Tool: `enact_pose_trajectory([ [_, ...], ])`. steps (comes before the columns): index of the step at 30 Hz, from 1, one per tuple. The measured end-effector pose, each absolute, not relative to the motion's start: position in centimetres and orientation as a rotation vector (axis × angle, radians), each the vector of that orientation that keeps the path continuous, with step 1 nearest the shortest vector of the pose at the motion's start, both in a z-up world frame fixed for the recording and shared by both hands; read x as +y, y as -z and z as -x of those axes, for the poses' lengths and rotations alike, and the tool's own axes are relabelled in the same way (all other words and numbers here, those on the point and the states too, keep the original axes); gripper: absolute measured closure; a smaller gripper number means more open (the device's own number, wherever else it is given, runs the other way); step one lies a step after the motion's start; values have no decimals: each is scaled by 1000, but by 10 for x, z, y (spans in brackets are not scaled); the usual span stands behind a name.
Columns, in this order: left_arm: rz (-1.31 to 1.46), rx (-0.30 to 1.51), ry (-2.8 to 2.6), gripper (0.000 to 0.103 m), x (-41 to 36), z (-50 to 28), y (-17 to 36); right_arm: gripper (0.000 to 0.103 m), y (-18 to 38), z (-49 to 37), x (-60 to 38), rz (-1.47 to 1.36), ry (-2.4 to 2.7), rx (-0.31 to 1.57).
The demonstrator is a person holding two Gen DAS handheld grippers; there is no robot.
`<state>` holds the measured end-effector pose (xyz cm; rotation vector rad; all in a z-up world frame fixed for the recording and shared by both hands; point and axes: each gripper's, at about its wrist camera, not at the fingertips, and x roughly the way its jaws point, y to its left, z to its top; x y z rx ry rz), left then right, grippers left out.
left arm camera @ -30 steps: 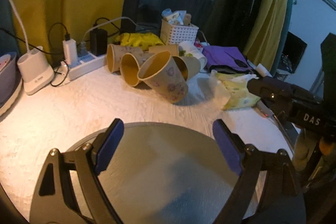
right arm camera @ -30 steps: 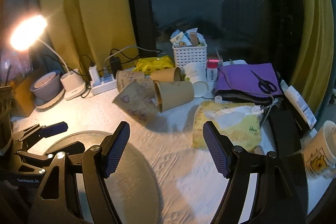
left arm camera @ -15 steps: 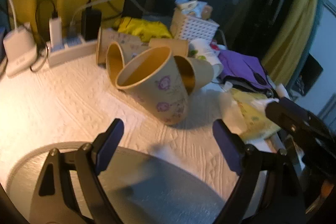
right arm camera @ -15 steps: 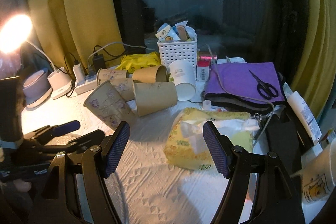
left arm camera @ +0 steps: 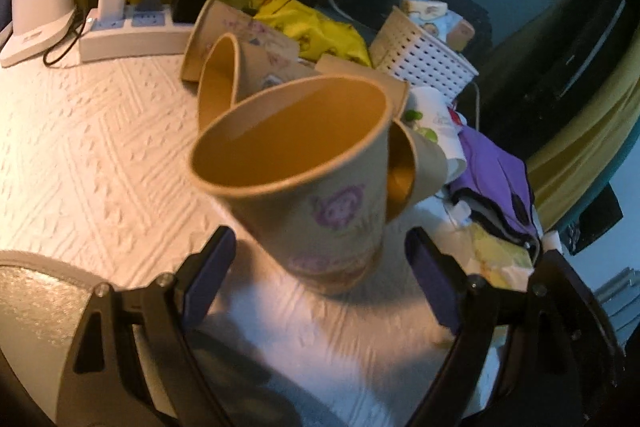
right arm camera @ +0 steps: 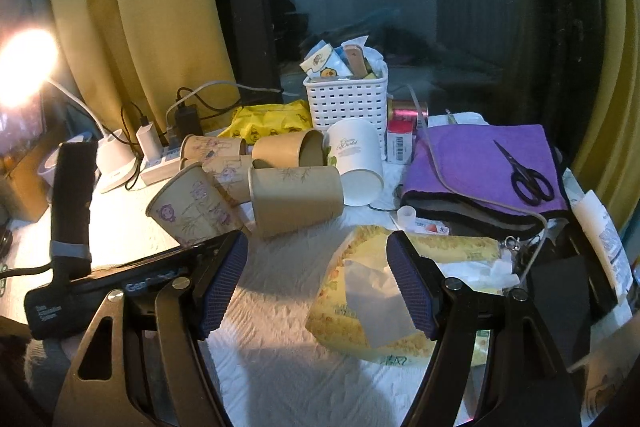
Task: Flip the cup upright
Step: 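Close the left gripper on the base of a tan paper cup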
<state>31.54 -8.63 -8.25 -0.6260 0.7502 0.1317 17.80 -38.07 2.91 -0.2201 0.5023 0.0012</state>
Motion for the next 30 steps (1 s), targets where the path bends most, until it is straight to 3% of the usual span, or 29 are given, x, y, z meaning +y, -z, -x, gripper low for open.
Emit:
enact_pose_trajectory([
  [4,636,738,-128,16,-88,-321,84,28,-29,-181,-385,214,0,503],
  [5,638,737,-125,20,-88,-321,84,28,-29,-182,-386,212,0,504],
  [6,630,741,-127,35,-89,-323,84,28,-28,-182,-387,209,3,505],
  [8,608,760,-123,41,-92,-325,86,28,-28,-183,-389,207,7,506],
  [30,468,683,-10,43,-95,-267,35,28,-49,-143,-359,236,25,455],
])
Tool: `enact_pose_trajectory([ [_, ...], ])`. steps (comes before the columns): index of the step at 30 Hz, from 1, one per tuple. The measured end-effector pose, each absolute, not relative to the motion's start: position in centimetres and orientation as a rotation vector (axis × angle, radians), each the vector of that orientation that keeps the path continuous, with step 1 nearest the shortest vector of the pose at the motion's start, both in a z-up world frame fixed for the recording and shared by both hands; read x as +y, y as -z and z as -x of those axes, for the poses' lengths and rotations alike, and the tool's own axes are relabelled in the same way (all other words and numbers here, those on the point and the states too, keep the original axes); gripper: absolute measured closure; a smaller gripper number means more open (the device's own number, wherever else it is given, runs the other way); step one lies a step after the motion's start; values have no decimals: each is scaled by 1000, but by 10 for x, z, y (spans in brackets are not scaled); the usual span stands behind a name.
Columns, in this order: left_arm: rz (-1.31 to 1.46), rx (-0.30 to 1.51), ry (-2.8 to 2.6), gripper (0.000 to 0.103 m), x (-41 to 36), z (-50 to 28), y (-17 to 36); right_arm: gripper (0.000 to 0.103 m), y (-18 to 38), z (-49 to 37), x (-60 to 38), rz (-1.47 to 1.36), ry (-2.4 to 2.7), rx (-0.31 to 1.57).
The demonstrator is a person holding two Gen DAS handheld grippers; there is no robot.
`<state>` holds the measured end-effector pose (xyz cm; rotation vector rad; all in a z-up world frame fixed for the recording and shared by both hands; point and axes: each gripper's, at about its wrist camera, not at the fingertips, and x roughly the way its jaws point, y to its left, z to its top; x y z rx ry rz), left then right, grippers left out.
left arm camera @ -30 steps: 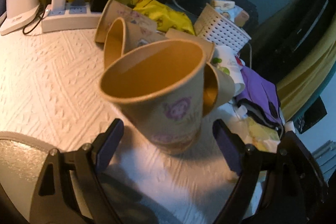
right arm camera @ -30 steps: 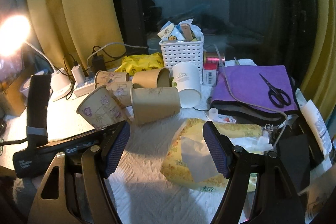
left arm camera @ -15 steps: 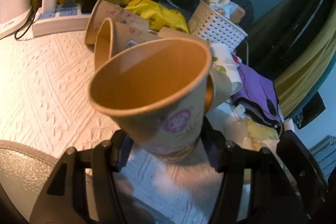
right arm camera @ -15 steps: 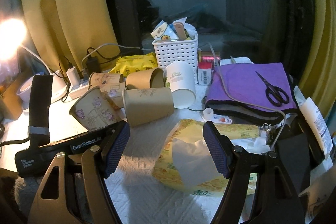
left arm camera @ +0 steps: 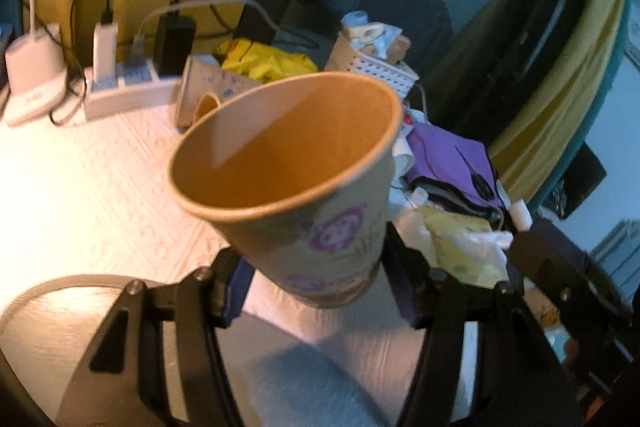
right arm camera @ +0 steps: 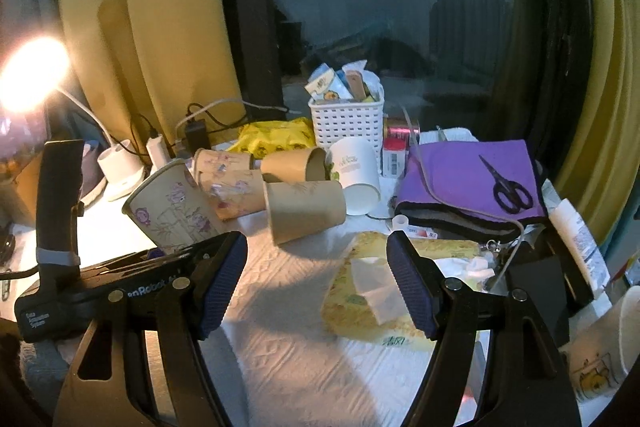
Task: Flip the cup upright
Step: 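Close the left gripper on the base of a tan paper cup, then lift the cup with the left gripper and carry it toward the right gripper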
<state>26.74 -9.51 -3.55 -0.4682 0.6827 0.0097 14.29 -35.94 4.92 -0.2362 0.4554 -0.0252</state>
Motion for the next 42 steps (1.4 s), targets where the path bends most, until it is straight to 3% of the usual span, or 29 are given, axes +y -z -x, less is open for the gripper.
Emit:
enact_pose_trajectory([
  [26,91,672,189,43,-117,-143,-24,28,-49,-27,-277,242,-74,402],
  [42,-106,699,366,43,-100,-53,-9,28,-13,39,-213,276,-342,474],
])
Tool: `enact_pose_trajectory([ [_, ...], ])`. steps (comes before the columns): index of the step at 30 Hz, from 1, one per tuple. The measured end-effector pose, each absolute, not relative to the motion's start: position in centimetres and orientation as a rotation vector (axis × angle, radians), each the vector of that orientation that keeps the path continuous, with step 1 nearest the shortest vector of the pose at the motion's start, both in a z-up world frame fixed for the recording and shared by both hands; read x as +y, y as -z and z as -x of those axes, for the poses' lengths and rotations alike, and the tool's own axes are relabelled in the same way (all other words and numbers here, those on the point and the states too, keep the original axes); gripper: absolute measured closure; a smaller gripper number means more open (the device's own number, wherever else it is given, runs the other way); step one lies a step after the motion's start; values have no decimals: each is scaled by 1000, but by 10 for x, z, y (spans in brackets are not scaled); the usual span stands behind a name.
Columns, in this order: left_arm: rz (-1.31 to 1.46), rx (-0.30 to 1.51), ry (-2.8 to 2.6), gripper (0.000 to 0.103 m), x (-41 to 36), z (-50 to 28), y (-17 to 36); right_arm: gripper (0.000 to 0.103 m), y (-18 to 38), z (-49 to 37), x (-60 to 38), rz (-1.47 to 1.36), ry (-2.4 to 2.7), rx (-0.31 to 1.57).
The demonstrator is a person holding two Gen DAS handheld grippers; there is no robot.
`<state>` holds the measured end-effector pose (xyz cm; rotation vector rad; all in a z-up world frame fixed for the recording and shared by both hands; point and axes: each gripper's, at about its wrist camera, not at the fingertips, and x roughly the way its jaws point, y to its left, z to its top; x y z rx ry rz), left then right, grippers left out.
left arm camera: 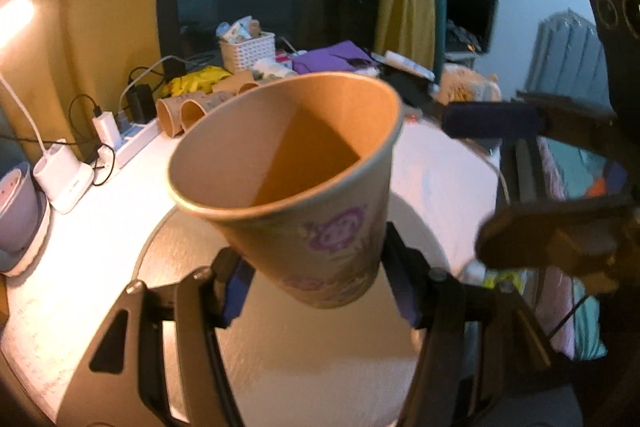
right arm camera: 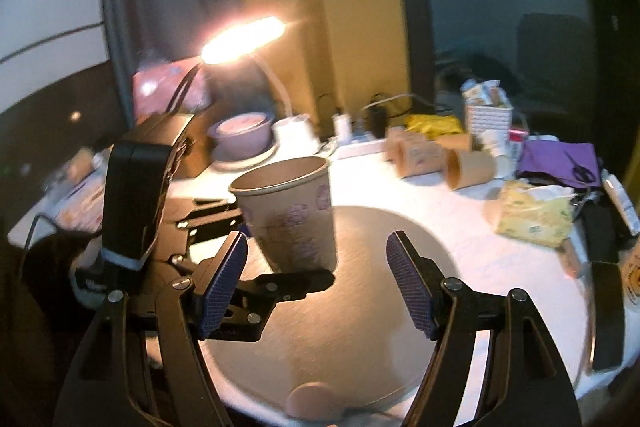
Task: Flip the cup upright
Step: 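Lift the cup with the left gripper and carry it toward the right gripper, then grasp the cup body with the right gripper while the left gripper holds its base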
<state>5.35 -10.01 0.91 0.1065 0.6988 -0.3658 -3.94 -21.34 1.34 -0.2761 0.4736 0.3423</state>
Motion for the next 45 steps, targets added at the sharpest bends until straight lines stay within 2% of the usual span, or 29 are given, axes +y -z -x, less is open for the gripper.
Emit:
enact_pose_trajectory([
  [17,-266,606,514,43,-120,8,-19,27,4,72,-179,308,-421,523],
  [32,-332,541,631,43,-137,28,-26,27,3,80,-182,303,-454,514],
  [45,-353,533,635,41,-142,29,-24,32,4,80,-182,319,-457,526],
])
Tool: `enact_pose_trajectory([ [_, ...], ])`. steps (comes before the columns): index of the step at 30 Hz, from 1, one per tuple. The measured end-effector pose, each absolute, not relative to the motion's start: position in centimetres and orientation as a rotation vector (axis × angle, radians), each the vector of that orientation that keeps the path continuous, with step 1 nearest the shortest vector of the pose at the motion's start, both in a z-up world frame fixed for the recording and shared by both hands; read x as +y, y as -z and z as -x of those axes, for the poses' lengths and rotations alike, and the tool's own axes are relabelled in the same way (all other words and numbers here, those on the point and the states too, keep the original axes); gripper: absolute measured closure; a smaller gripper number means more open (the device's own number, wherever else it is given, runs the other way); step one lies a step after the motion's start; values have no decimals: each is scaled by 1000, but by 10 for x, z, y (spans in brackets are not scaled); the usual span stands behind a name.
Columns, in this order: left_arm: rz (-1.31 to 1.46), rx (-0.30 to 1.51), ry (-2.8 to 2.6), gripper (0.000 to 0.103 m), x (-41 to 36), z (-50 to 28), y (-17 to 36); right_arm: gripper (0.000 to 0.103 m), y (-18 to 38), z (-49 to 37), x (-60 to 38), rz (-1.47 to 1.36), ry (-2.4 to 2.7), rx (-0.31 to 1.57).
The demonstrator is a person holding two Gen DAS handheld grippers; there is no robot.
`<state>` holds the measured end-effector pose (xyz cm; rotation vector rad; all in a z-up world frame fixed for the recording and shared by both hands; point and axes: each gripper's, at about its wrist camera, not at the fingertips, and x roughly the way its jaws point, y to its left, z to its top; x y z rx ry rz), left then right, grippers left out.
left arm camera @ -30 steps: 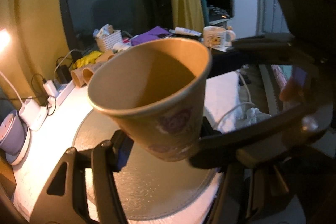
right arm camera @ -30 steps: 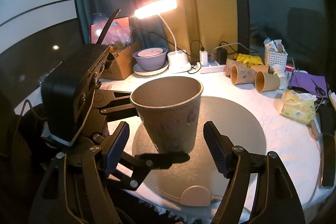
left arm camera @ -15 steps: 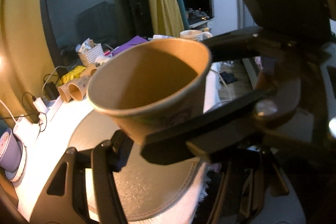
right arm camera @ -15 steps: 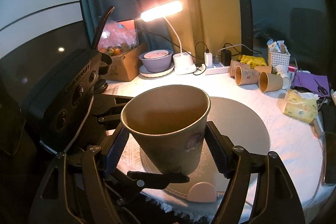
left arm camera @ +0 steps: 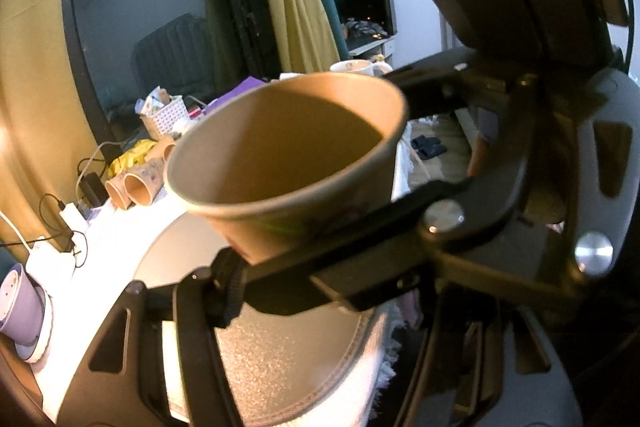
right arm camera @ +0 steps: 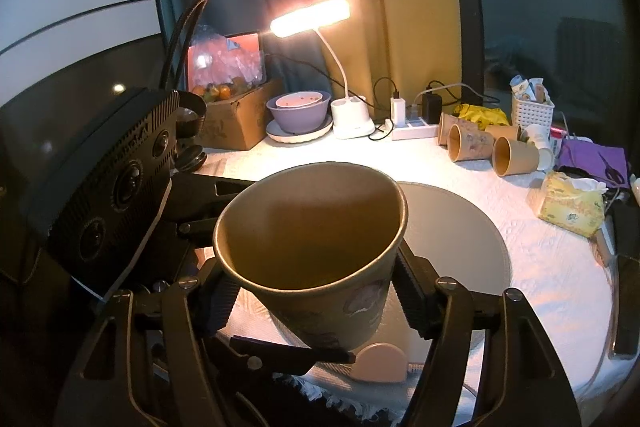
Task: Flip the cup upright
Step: 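Grasp the cup body with the right gripper while the left gripper holds its base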
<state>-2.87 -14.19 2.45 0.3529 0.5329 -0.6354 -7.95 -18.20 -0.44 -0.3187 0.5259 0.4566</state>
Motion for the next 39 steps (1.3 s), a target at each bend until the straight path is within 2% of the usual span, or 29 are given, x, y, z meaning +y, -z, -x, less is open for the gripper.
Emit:
enact_pose_trajectory([
  [13,-301,571,615,40,-137,14,-22,32,3,76,-182,317,-444,523],
  [18,-288,584,609,31,-136,14,-20,32,1,74,-182,318,-445,522],
  [39,-273,585,594,31,-134,16,-17,32,-5,64,-178,328,-449,529],
])
